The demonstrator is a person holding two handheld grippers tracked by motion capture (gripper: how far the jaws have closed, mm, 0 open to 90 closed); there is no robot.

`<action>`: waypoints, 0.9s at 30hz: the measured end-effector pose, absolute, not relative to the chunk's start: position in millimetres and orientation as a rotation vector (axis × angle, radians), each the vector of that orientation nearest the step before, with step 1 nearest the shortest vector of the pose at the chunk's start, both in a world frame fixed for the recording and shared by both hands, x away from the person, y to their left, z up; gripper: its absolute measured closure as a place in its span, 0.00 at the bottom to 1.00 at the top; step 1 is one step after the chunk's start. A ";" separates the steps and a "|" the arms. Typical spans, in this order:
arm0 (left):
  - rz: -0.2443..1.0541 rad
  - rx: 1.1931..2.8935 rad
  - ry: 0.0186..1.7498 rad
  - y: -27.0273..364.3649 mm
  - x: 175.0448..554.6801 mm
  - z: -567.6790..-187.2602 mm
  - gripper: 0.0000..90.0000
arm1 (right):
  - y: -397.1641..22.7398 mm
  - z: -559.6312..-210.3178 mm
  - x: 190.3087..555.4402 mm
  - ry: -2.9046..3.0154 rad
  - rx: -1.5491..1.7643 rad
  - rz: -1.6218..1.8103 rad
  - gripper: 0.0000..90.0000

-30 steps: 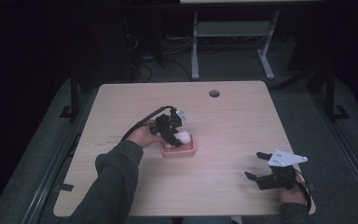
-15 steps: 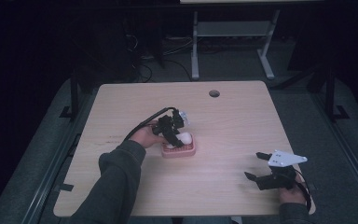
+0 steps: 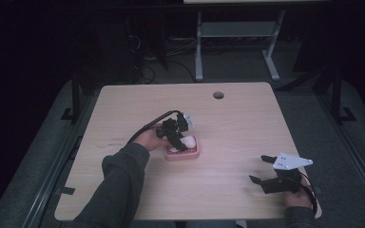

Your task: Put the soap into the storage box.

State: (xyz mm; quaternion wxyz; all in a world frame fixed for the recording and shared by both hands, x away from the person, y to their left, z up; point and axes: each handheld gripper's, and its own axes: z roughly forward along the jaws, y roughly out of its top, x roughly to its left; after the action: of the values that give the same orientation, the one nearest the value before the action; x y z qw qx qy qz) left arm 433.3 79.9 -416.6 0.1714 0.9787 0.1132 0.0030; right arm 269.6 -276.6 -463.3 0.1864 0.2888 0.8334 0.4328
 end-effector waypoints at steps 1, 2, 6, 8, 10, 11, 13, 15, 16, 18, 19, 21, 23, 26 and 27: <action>0.010 2.778 0.316 79.7 433.4 -416.5 0.55 | -276.7 -463.3 269.6 2.348 0.815 1.219 0.15; 0.006 2.775 0.317 79.4 433.4 -416.5 0.55 | -276.7 -463.3 269.7 2.347 0.814 1.220 0.15; 0.009 2.783 0.321 79.2 434.0 -417.5 0.55 | -276.6 -463.3 269.6 2.347 0.814 1.219 0.15; 0.004 2.783 0.318 79.4 433.8 -417.3 0.55 | -276.6 -463.3 269.5 2.347 0.814 1.219 0.15; 0.001 2.786 0.315 79.4 433.8 -417.4 0.55 | -276.7 -463.3 269.6 2.347 0.816 1.219 0.15; 0.001 2.787 0.315 79.4 433.9 -417.6 0.55 | -276.6 -463.4 269.8 2.348 0.815 1.220 0.15; -0.005 2.791 0.317 79.4 434.0 -418.6 0.55 | -276.3 -463.5 269.8 2.348 0.816 1.218 0.15; 0.000 2.794 0.307 79.0 434.3 -419.3 0.55 | -276.7 -463.5 270.2 2.349 0.805 1.210 0.15; 0.000 2.799 0.302 78.6 433.9 -419.5 0.55 | -276.7 -463.4 270.1 2.348 0.805 1.211 0.15; 0.011 2.805 0.306 78.1 433.6 -420.0 0.55 | -276.4 -463.4 269.9 2.348 0.813 1.217 0.15; 0.010 2.807 0.310 78.1 433.6 -420.4 0.55 | -276.3 -463.4 269.8 2.348 0.814 1.220 0.15; 0.007 2.814 0.311 78.1 433.8 -421.3 0.55 | -276.3 -463.4 269.8 2.348 0.814 1.221 0.15; 0.006 2.818 0.310 78.2 433.7 -421.5 0.55 | -276.7 -463.5 270.2 2.349 0.804 1.211 0.15; 0.009 2.821 0.312 77.8 433.4 -421.4 0.54 | -276.2 -463.4 269.7 2.348 0.815 1.221 0.15; 0.012 2.824 0.311 77.6 433.1 -421.2 0.54 | -276.1 -463.5 269.7 2.348 0.815 1.221 0.15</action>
State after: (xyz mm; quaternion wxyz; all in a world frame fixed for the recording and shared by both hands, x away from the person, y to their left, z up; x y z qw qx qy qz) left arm 433.1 77.6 -421.2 0.1496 0.9828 0.1082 0.0043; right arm 269.7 -276.1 -463.5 0.1849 0.2893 0.8332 0.4333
